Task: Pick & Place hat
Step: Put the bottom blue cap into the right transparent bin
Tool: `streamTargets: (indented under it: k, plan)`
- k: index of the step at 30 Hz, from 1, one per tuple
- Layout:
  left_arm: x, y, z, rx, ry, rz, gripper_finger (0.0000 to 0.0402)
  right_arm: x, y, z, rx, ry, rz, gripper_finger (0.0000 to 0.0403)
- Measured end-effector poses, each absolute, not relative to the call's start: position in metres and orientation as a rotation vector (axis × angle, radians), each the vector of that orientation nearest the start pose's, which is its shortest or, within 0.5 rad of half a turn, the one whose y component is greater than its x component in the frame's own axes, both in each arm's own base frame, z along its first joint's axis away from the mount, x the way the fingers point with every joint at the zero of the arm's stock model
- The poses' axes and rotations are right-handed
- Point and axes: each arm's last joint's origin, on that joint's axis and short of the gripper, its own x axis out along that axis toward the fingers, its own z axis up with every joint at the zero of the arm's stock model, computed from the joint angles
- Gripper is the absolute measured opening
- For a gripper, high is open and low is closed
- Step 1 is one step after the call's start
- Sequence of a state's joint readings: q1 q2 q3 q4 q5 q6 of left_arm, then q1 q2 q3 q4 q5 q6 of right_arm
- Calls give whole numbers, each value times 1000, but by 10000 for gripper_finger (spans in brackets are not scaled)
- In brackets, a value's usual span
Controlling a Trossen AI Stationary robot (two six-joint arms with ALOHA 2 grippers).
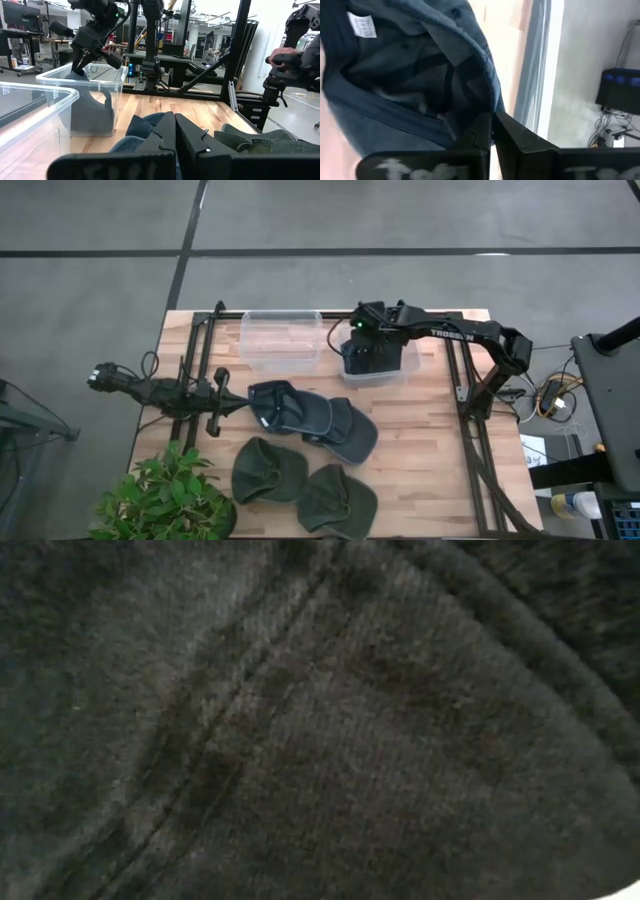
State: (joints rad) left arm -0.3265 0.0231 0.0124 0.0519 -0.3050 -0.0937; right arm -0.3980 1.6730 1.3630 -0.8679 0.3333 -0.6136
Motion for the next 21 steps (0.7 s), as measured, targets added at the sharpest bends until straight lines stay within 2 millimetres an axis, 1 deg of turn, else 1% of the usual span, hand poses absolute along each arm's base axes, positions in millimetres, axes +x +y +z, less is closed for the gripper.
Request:
streamTargets:
  k: [9, 14, 18, 21]
  plan:
    - [95, -23, 171, -106, -38, -24, 0, 297, -150, 239, -464, 1365, -274, 9]
    - [95, -23, 171, -106, -38, -24, 0, 296, -154, 231, -457, 1343, -286, 9]
    - [95, -23, 171, -106, -38, -24, 0, 296, -154, 231, -467, 1340, -305, 10]
    - [95, -23, 171, -106, -38, -24, 0, 299, -156, 237, -473, 1321, -315, 23]
